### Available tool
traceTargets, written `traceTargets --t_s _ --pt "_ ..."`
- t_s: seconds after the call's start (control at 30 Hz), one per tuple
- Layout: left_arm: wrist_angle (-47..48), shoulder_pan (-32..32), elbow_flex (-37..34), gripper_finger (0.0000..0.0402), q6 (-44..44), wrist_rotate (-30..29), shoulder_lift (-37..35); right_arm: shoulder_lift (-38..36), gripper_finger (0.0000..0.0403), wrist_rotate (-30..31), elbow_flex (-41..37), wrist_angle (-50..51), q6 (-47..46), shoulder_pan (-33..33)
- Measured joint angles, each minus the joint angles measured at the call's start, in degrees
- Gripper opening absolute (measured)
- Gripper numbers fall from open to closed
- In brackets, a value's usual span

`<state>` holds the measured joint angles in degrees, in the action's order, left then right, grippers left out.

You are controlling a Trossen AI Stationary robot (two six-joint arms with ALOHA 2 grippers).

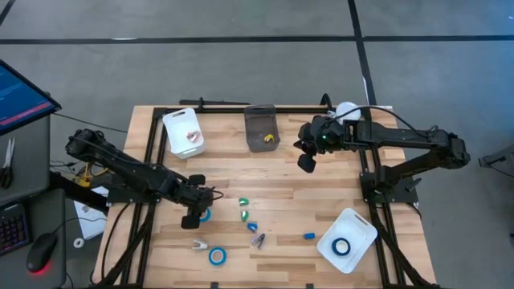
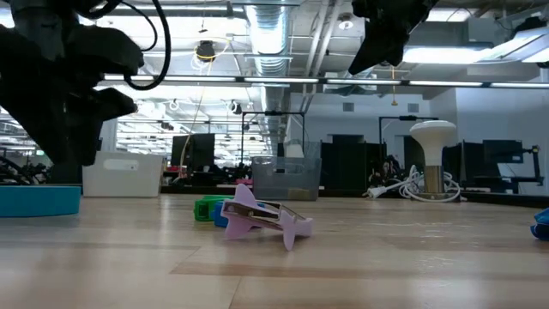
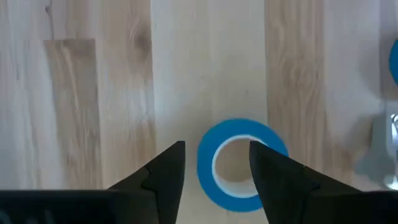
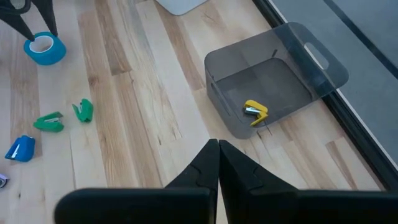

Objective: Pick and place Stapler, Stapler remover, tape
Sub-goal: Put the top light blue tape into the bottom white bin

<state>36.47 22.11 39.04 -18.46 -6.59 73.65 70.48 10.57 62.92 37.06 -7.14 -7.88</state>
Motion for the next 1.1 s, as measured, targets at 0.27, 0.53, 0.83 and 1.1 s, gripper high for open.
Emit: traceTargets --t_s 0.27,0.53,0.83,1.1 --pt "-1.09 0.0 -2.67 0.0185 -0.33 0.0 0.0 0.0 0.0001 0.0 0.0 0.0 0.0 -0.02" --pt "-2.52 0.0 -4.44 0.0187 -1.36 0.0 0.0 0.0 0.0001 0.0 0.0 0.05 0.0 -0.02" --pt "-6.62 0.0 -8.35 0.0186 -2.08 0.3 0.02 0.0 0.0001 0.0 0.0 0.26 0.0 -0.02" --pt "-8.8 0.0 -10.02 0.0179 -3.55 0.59 -0.04 0.0 0.0001 -0.13 0.0 2.49 -0.38 0.04"
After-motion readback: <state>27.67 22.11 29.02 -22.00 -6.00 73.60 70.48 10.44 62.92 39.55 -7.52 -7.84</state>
